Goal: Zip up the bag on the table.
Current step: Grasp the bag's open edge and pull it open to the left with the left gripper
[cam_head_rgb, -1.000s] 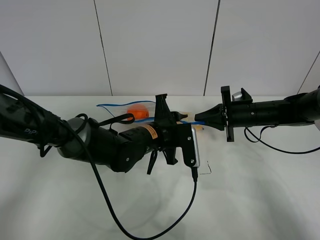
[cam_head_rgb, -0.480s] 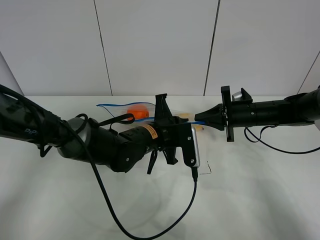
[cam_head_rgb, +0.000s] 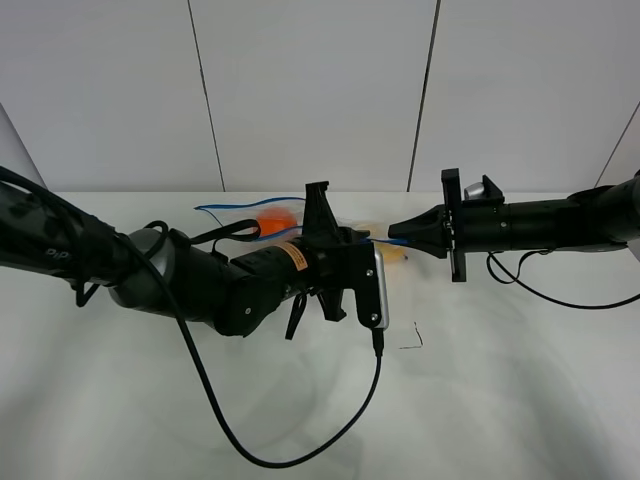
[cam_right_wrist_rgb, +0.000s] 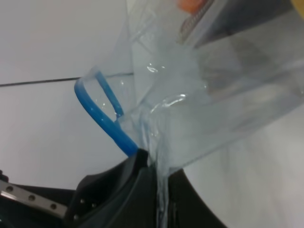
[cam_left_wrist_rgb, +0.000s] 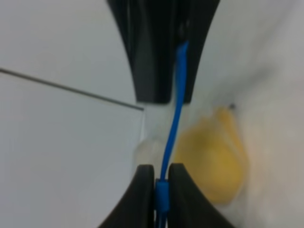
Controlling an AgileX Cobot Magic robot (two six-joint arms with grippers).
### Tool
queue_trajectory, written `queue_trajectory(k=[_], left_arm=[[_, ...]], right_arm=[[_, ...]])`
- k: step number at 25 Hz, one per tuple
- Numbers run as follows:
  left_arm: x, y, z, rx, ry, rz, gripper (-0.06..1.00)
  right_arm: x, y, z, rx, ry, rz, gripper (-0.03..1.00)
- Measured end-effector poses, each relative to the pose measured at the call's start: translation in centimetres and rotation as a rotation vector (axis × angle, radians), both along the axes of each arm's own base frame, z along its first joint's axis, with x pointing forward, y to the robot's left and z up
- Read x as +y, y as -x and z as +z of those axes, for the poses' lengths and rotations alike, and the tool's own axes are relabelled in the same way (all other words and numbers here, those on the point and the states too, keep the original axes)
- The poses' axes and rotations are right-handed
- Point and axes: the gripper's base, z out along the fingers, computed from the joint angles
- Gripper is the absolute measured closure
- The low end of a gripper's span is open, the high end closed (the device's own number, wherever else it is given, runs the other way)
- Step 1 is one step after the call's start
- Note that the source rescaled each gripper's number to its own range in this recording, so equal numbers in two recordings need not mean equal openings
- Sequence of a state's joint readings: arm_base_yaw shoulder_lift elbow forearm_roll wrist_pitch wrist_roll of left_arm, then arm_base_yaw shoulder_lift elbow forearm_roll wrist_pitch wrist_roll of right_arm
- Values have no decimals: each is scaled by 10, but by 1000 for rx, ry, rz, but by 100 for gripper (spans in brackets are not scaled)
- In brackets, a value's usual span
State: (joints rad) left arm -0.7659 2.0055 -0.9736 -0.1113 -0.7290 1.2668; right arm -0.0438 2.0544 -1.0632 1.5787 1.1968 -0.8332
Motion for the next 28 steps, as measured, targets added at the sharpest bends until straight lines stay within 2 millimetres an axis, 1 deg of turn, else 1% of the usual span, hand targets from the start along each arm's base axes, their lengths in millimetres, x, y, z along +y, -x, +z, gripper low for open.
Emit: queue_trajectory(k=[2, 5, 11, 19, 28], left_arm=[[8, -5, 1, -20, -15, 20, 94], [28, -7, 5, -40, -22, 60, 94], [61, -4, 6, -47, -27, 130, 94], [84, -2, -2, -38, -21, 214, 94], [126, -12, -10, -34, -31, 339, 94]], right_arm=[[0, -1, 0, -2, 0, -3, 97], [0, 0, 1, -2, -3, 2, 97], [1, 1, 1, -2, -4, 15, 97], [2, 2, 1, -2, -1, 25, 97], [4, 2, 1, -2, -4, 28, 97]])
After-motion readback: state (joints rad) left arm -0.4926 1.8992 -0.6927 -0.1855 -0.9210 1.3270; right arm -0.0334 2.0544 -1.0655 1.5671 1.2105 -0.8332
